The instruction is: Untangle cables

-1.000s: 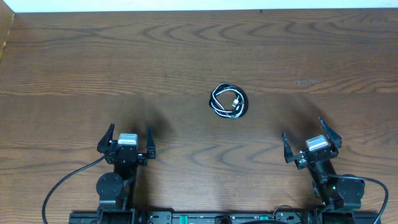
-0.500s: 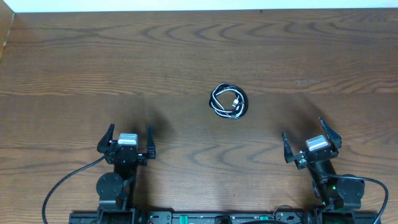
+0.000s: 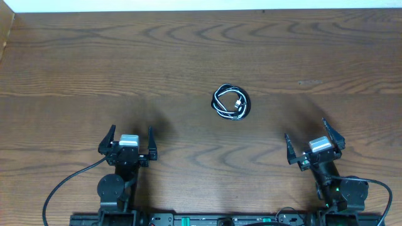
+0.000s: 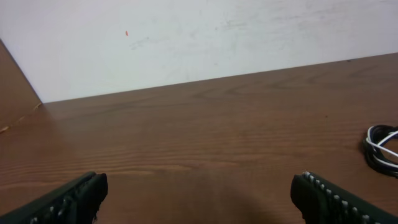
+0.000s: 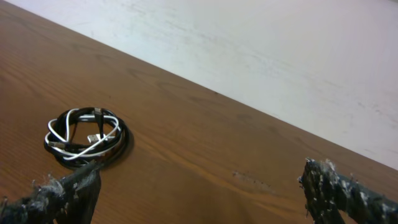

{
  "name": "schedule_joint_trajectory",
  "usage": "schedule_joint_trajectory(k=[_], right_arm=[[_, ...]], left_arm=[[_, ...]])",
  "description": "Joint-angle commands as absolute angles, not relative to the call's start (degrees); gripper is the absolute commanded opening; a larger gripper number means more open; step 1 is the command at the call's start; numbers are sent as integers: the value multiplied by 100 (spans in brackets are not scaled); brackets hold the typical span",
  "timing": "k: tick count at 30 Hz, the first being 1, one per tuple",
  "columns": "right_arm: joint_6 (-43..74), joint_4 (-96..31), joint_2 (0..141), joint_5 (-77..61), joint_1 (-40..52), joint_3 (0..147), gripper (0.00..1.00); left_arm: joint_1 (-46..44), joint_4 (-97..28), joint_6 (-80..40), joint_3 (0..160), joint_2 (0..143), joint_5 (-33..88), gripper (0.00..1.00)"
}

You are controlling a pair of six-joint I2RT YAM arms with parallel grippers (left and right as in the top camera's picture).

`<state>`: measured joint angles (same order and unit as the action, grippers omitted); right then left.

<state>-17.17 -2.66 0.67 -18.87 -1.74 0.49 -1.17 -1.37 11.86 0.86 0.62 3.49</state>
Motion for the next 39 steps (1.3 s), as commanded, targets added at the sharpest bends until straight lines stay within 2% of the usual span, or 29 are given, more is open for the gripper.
schedule_joint_trajectory(k=[1,18,23,27,34,39], right_arm=[[-1675,-272,32,-1931,-145,32,99],[-1673,-268,32,-1946,-145,32,99],[-1570,-261,32,-1944,-145,36,99],[-1216,-257,32,-1946,-145,80,99],[-967,-261,71,-2045,-145,399,99],[-967,-303,401,-2211,-148,854,99]], left_arm=[[-93,-379,1219,23,23,401,99],[-93,-381,1192,23,27,401,99],[-93,-379,427,23,27,401,99],[-93,-381,266,80,30,401,99],[-93,-388,156,633,259,408,99],[-93,-390,161,1310,908,930,99]])
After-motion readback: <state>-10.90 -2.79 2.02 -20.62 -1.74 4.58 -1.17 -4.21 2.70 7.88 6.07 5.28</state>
